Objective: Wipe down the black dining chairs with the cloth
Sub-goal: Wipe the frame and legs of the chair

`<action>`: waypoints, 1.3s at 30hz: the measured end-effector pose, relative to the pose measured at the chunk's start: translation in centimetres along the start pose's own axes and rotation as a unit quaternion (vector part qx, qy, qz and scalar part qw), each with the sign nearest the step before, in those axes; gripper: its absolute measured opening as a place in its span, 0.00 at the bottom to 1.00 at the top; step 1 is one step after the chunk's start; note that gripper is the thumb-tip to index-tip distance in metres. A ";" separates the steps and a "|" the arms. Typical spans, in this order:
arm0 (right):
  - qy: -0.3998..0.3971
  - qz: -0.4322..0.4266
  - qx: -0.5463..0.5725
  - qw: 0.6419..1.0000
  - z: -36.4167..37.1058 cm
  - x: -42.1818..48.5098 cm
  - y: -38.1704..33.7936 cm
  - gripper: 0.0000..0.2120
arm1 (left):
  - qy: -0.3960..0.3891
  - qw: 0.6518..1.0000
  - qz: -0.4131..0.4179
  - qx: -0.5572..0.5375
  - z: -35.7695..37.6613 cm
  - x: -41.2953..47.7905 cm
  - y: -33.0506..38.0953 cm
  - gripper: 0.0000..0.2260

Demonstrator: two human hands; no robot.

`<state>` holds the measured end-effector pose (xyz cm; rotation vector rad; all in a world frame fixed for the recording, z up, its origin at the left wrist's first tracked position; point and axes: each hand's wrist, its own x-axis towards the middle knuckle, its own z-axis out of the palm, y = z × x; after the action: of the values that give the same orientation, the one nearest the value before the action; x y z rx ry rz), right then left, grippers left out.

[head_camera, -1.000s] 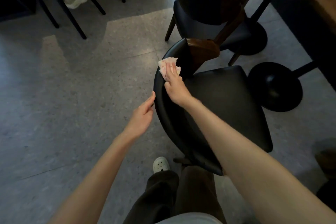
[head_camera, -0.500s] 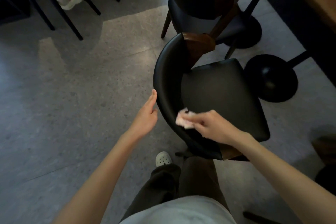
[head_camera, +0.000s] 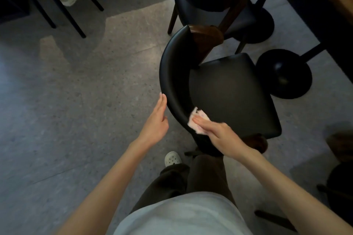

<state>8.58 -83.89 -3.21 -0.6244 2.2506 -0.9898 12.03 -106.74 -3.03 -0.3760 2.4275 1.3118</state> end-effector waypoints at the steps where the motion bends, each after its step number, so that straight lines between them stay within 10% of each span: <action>1: -0.017 0.011 -0.013 1.000 -0.7 -2.0 0.6 0.25 | 0.000 1.000 -0.001 0.003 0.0 -0.1 0.1 0.31; 10: 0.101 -0.008 0.029 0.994 1.5 2.1 -3.9 0.24 | 0.020 0.998 0.034 0.053 0.5 -0.8 -0.4 0.32; 19: 0.105 -0.121 -0.250 0.955 4.7 -3.0 1.5 0.29 | 0.023 0.986 0.068 0.153 0.3 -1.0 -0.4 0.34; 28: 0.202 -0.093 -0.174 0.959 1.5 -6.4 2.4 0.26 | 0.026 0.986 0.060 0.155 0.9 -0.9 0.3 0.31; 39: 0.084 -0.126 -0.214 0.965 3.1 -6.6 3.5 0.30 | 0.060 0.979 0.062 0.184 -0.1 -0.8 0.9 0.27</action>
<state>14.75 -79.22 -5.46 -1.0709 2.6081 -0.6889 12.42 -106.25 -1.94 -0.2111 2.7621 0.8753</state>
